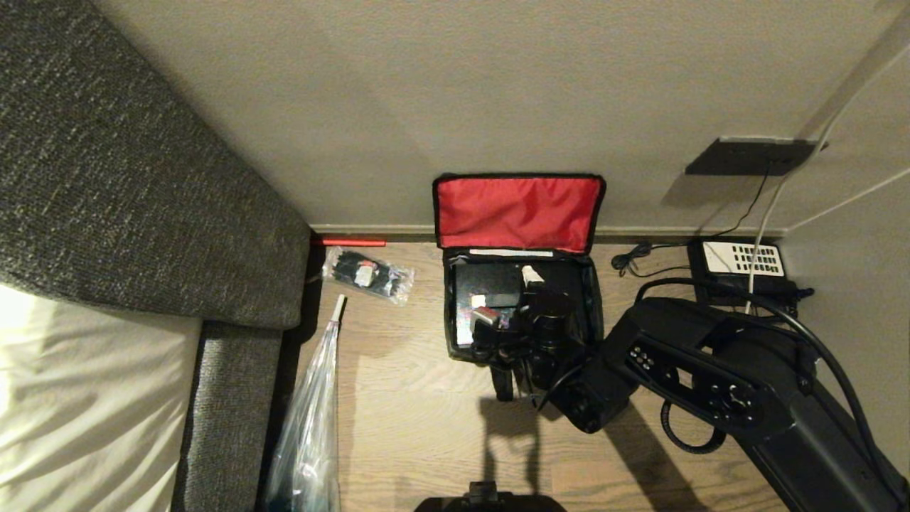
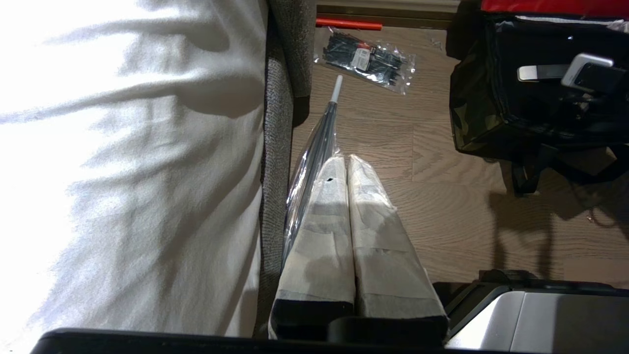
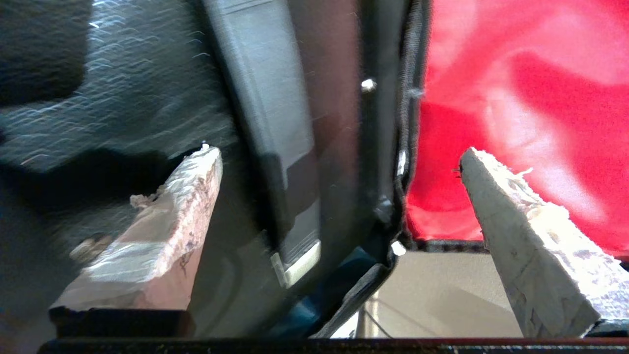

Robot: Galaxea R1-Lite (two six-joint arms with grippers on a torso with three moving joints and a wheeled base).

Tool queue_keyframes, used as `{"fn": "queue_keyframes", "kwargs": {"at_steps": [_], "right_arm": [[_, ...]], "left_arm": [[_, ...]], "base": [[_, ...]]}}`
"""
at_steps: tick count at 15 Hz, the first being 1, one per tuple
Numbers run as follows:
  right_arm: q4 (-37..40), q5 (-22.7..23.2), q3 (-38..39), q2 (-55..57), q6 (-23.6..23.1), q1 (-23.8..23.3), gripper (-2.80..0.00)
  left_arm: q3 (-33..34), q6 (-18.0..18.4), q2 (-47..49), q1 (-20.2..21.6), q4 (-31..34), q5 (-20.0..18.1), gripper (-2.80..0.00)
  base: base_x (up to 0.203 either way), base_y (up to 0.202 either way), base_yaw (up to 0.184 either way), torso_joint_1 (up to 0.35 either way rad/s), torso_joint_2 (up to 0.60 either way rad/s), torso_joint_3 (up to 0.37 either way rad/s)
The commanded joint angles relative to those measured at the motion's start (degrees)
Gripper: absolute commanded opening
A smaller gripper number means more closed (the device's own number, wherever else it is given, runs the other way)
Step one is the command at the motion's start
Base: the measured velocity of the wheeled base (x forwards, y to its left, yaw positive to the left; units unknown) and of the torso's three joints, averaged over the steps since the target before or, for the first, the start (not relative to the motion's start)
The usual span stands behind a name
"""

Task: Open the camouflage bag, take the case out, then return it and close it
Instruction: Grip the handle

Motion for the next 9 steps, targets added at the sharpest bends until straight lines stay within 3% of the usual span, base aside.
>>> {"fn": "queue_keyframes", "kwargs": {"at_steps": [1,3,9], "right_arm": [[-0.9,-0.3,0.2,0.4,-0.5,0.5,0.00],[-3.2,-0.6,-0.1,1.2,-1.1,0.5,0.00],[-11.5,-0.6,-2.8,4.0,-9.1,0.1,0.00]], "left_arm": [[0.0,0.0,0.0,0.1,0.0,0.0,-2.80],[0.0,0.0,0.0,0.0,0.0,0.0,-2.80],[0.0,0.0,0.0,0.0,-0.1,0.0,-2.80]], "base": [[0.000,0.000,0.000,0.000,0.00,0.000],[0.000,0.000,0.000,0.000,0.00,0.000],[0.000,0.000,0.000,0.000,0.00,0.000]]}}
